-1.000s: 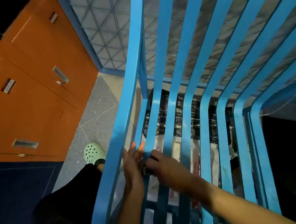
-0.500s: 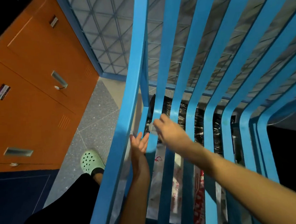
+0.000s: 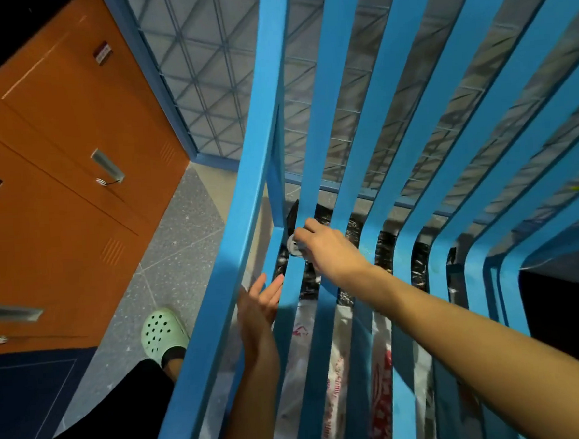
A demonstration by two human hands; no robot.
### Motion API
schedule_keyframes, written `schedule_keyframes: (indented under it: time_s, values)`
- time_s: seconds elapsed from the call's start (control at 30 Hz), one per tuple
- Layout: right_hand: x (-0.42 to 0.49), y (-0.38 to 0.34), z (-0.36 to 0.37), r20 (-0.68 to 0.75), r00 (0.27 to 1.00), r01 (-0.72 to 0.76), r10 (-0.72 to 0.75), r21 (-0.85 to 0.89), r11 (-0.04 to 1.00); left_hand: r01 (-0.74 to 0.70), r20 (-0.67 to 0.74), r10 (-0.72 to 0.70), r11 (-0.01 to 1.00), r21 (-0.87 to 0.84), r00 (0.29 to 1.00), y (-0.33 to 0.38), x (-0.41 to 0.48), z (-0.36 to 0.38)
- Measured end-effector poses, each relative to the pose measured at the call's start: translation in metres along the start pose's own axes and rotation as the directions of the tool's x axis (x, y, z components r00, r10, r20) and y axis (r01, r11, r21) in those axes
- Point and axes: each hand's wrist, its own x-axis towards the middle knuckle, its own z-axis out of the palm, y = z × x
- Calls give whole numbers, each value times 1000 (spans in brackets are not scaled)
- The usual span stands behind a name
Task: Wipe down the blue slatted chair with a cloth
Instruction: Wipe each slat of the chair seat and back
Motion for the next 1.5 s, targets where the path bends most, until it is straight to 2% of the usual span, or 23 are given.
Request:
schedule_keyframes:
  time_s: [0.1, 0.2, 0.23, 0.33, 0.47, 0.53, 0.67, 0.77, 0.87, 0.93, 1.03, 1.13, 1.2, 1.33, 1.37, 1.5]
  values:
    - [-19, -21, 11, 7, 998, -66, 66, 57, 996, -60, 19, 59, 994, 93, 998, -2, -5, -2]
    - [-52, -40, 28, -57, 998, -7, 16, 156, 988, 67, -27, -67, 997, -29, 997, 6, -10, -4]
    - [-63, -46, 33, -72, 997, 10, 4, 192, 981, 55, -16, -55, 998, -29, 998, 3, -10, -10]
    - [-100, -71, 48, -58, 998, 21, -8, 211, 977, 1, -46, 3, 996, 86, 999, -5, -35, -24]
    - [-147, -111, 56, -63, 998, 32, -17, 251, 967, 9, -44, -3, 990, 139, 999, -13, -72, -58]
    - [-170, -129, 55, -72, 996, 70, -53, 270, 960, -59, -20, 66, 966, 253, 998, -17, -93, -71]
    - [-212, -159, 59, -27, 993, 119, -117, 337, 934, -127, -3, 135, 937, 324, 991, -26, -125, -94]
    - [-235, -179, 63, 123, 982, 101, -146, 319, 942, -101, -32, 117, 945, 311, 993, -33, -135, -105]
    - [-244, -186, 56, 250, 959, 62, -131, 267, 962, -138, 33, 135, 925, 353, 990, -39, -150, -116]
    - [-253, -181, 44, 201, 973, 51, -114, 295, 954, -214, 113, 183, 892, 398, 977, -41, -163, -122]
    - [-262, -150, 33, 97, 995, -39, 10, 303, 952, -312, 216, 237, 833, 456, 947, -47, -180, -125]
    - [-263, -125, 31, 81, 987, -155, 138, 269, 951, -290, 266, 179, 835, 468, 947, -59, -190, -125]
    - [-267, -133, 35, 128, 987, -124, 97, 220, 968, -281, 295, 147, 827, 487, 944, -67, -194, -127]
    - [-291, -158, 42, 202, 971, 92, -132, 196, 976, -267, 301, 113, 801, 536, 947, -68, -198, -129]
    - [-289, -153, 41, 215, 969, 86, -124, 177, 980, -259, 305, 101, 801, 540, 947, -67, -197, -129]
    - [-261, -129, 33, 130, 989, -82, 64, 130, 988, -201, 266, 68, 834, 513, 961, -69, -196, -131]
